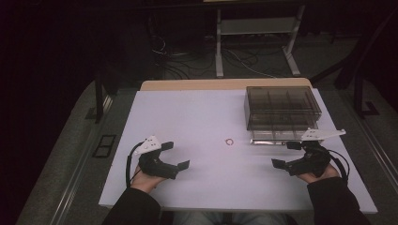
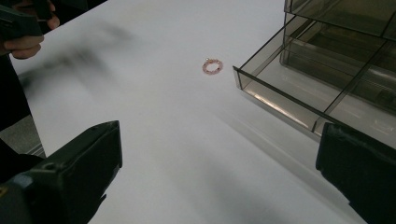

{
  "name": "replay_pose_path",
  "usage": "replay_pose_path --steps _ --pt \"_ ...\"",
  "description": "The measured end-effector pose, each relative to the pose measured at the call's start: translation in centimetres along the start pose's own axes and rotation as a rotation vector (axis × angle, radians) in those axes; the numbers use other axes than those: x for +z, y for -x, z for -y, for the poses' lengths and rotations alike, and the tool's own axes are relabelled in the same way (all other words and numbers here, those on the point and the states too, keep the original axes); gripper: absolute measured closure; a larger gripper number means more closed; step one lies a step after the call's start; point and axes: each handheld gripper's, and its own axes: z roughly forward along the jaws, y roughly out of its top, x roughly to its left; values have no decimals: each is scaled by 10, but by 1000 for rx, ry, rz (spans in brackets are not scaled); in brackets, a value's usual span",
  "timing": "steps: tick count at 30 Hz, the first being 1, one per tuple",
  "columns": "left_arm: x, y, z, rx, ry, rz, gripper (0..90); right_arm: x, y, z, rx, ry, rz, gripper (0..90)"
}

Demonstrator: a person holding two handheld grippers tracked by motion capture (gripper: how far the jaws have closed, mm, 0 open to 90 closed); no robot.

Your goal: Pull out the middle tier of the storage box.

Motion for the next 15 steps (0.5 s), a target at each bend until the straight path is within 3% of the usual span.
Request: replay_pose_path --steps 15 --pt "-1 0 0 0 1 -2 0 3 -5 13 -2 0 8 0"
